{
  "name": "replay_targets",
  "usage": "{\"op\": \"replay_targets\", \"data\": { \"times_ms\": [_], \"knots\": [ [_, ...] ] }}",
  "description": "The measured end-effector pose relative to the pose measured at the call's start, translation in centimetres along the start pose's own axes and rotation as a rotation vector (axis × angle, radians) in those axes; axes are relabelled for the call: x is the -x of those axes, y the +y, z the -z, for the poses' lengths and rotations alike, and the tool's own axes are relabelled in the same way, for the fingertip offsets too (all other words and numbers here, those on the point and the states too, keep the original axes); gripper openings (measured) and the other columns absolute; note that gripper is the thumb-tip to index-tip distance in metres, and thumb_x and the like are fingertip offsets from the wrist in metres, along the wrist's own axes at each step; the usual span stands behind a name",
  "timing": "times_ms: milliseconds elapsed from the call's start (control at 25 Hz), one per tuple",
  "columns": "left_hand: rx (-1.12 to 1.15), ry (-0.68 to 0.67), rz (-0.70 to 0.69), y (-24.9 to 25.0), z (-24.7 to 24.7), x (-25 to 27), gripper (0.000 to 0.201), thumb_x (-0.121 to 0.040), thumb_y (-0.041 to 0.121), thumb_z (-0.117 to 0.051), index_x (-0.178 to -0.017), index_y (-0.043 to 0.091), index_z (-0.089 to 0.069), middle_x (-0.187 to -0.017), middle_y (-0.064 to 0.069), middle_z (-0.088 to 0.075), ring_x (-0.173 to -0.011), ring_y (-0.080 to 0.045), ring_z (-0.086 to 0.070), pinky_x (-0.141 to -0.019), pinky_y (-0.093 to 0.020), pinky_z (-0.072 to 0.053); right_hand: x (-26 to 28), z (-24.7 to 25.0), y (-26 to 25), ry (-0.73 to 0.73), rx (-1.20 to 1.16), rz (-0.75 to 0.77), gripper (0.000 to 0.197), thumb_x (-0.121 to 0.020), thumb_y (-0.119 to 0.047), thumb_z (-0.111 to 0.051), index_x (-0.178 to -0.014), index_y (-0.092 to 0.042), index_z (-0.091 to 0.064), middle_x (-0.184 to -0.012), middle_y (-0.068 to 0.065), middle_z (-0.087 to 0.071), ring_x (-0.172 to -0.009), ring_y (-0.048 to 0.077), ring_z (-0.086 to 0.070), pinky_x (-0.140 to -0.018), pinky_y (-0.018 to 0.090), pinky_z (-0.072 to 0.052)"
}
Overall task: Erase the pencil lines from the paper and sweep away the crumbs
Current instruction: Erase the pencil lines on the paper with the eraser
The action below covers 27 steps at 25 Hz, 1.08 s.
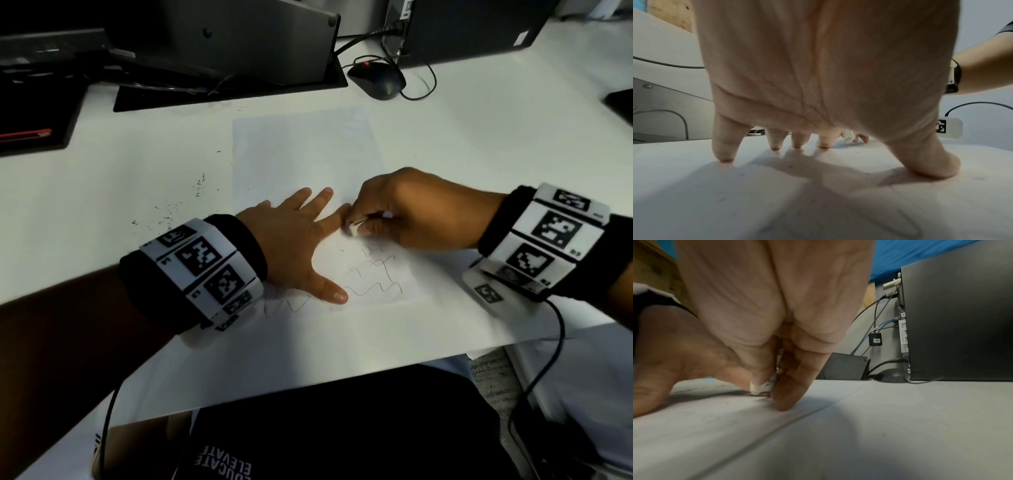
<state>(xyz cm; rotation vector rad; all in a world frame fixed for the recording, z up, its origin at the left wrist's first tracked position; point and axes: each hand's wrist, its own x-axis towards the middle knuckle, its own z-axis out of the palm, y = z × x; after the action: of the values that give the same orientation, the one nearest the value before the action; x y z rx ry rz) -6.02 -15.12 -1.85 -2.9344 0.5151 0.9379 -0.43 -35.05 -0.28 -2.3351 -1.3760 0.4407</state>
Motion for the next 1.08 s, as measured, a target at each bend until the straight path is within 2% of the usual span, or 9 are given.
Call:
{"op": "replay_targets", "data": {
  "times_ms": [160, 320, 520, 640, 720, 800, 840, 960, 1080],
  "knots": [
    [0.011, 0.052, -0.049, 1.0, 0.5, -0.4, 0.125, -0.068, 0.084, -0.055, -0.158, 0.023, 0.007, -0.165, 0.001, 0.018, -0.152, -0.015, 0.013, -0.122, -0.054, -0.012, 0.1, -0.4, 0.7, -0.008, 0.024, -0.073, 0.014, -0.084, -0.017, -0.072, -0.097, -0.019, -0.075, -0.095, -0.006, -0.068, -0.076, 0.004, -0.057, -0.071, 0.016, -0.046],
    [0.029, 0.041, -0.052, 1.5, 0.2, -1.0, 0.118, -0.069, 0.087, -0.051, -0.158, 0.033, 0.005, -0.164, 0.005, 0.022, -0.151, -0.016, 0.016, -0.122, -0.053, -0.005, -0.1, -0.4, 0.5, 0.004, 0.03, -0.09, 0.01, -0.083, -0.022, -0.073, -0.093, -0.02, -0.075, -0.092, -0.008, -0.068, -0.079, 0.009, -0.061, -0.074, 0.032, -0.052],
    [0.025, 0.018, -0.066, 1.3, 0.2, -0.7, 0.101, -0.071, 0.086, -0.049, -0.156, 0.042, -0.015, -0.163, 0.007, 0.025, -0.15, -0.015, 0.02, -0.122, -0.053, -0.002, 0.4, -1.4, -1.3, -0.127, 0.024, 0.058, 0.013, -0.086, -0.021, -0.068, -0.097, -0.022, -0.075, -0.097, -0.011, -0.07, -0.085, 0.007, -0.062, -0.075, 0.022, -0.048],
    [0.014, 0.009, -0.051, 1.3, 0.1, -0.8, 0.112, -0.069, 0.088, -0.048, -0.158, 0.037, -0.002, -0.163, 0.007, 0.025, -0.15, -0.016, 0.02, -0.122, -0.053, -0.002, -0.2, -0.3, -0.3, -0.059, 0.076, -0.009, 0.014, -0.085, -0.021, -0.066, -0.096, -0.021, -0.075, -0.093, -0.006, -0.071, -0.083, 0.014, -0.064, -0.075, 0.031, -0.052],
    [0.02, 0.016, -0.051, 1.2, 0.0, -0.8, 0.113, -0.068, 0.089, -0.048, -0.158, 0.038, -0.002, -0.163, 0.007, 0.025, -0.15, -0.015, 0.02, -0.121, -0.053, -0.002, -0.1, -0.8, -0.5, -0.065, 0.114, 0.028, 0.016, -0.084, -0.023, -0.061, -0.093, -0.021, -0.074, -0.092, -0.005, -0.07, -0.082, 0.017, -0.064, -0.073, 0.033, -0.052],
    [0.032, 0.012, -0.054, 1.3, -0.1, -0.7, 0.114, -0.068, 0.088, -0.049, -0.158, 0.037, -0.001, -0.163, 0.007, 0.025, -0.15, -0.015, 0.021, -0.121, -0.052, -0.002, 0.6, -1.7, -1.7, -0.164, 0.109, 0.112, 0.018, -0.085, -0.026, -0.057, -0.091, -0.021, -0.073, -0.093, -0.006, -0.07, -0.082, 0.016, -0.064, -0.072, 0.031, -0.05],
    [0.028, 0.012, -0.055, 1.3, 0.0, -0.8, 0.114, -0.068, 0.088, -0.049, -0.158, 0.037, 0.0, -0.163, 0.006, 0.025, -0.15, -0.015, 0.021, -0.121, -0.053, -0.002, 0.7, -1.7, -1.7, -0.192, 0.093, 0.102, 0.017, -0.086, -0.025, -0.058, -0.091, -0.021, -0.073, -0.094, -0.006, -0.07, -0.082, 0.015, -0.063, -0.073, 0.03, -0.05],
    [0.003, 0.016, -0.05, 1.3, 0.1, -0.8, 0.115, -0.068, 0.089, -0.047, -0.158, 0.036, 0.002, -0.163, 0.005, 0.025, -0.15, -0.016, 0.019, -0.121, -0.053, -0.003, -0.1, -0.3, -0.5, -0.09, 0.081, -0.003, 0.012, -0.085, -0.022, -0.064, -0.093, -0.022, -0.074, -0.091, -0.006, -0.07, -0.081, 0.015, -0.064, -0.074, 0.032, -0.051],
    [0.01, 0.021, -0.05, 1.3, -0.1, -0.9, 0.119, -0.068, 0.089, -0.047, -0.158, 0.034, 0.007, -0.163, 0.005, 0.025, -0.15, -0.016, 0.02, -0.121, -0.053, -0.003, 0.5, -1.3, -1.0, -0.112, 0.106, 0.064, 0.013, -0.084, -0.021, -0.063, -0.092, -0.02, -0.073, -0.094, -0.005, -0.069, -0.08, 0.014, -0.062, -0.073, 0.025, -0.048]
  ]
}}
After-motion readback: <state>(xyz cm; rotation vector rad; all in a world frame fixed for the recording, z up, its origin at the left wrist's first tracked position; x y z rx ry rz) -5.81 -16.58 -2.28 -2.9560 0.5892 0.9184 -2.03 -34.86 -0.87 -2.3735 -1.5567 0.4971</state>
